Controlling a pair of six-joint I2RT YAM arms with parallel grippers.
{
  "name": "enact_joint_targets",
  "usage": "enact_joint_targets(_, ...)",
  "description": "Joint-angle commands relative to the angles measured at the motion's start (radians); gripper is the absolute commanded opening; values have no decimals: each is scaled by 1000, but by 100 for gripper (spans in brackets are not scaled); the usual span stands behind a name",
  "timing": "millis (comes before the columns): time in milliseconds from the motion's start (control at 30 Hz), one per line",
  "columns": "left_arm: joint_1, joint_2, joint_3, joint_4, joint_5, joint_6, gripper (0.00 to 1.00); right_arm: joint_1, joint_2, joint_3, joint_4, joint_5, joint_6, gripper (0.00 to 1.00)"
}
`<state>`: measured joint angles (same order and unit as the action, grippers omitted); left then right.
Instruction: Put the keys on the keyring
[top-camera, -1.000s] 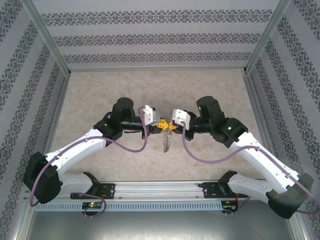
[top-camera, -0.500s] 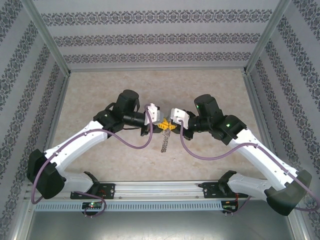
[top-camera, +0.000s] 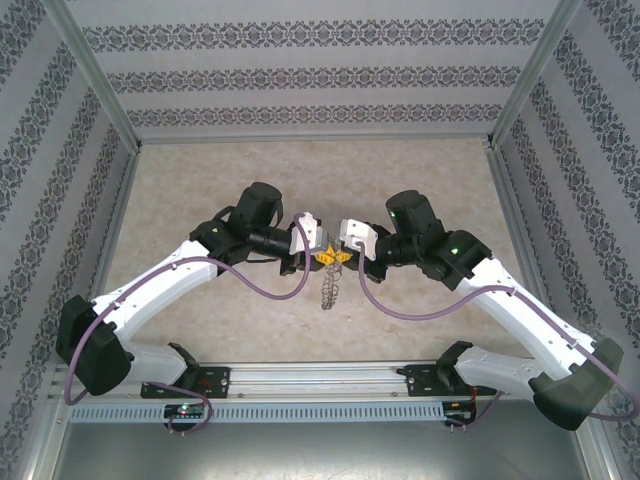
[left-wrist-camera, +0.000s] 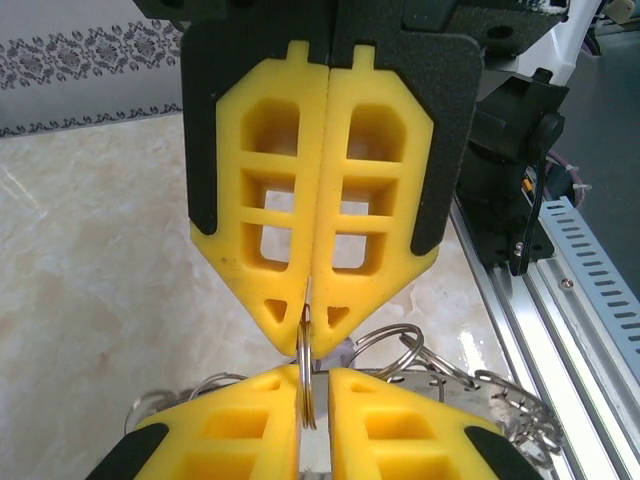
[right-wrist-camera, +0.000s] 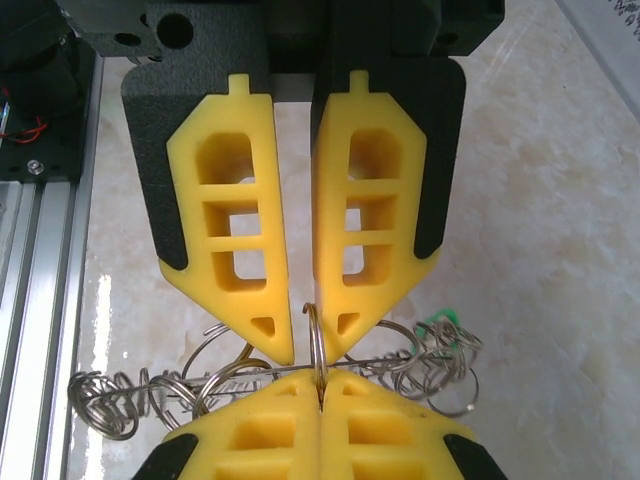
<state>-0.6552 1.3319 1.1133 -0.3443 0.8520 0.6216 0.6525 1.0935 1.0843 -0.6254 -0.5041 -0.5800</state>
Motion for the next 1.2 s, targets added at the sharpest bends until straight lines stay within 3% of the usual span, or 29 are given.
enact_joint_targets(0,-20,-12,11,15,-2,11,17,12,5,27,13,6,-1,0)
enact_joint_targets(267,-19,-32,10,-22,-56,45,18,11,3,26,10,0,4,0)
enact_joint_targets(700,-23,-22,-6,67,-21,-8,17,16,13,21,18,-8,14,0)
enact_joint_targets(1000,-24,-13,9,31,-33,8,0,17,15,19,17,-2,12,0)
enact_joint_targets(1167,-24,-59,-66,228,-48,-98,0,10,-7,-8,37,10,51,7)
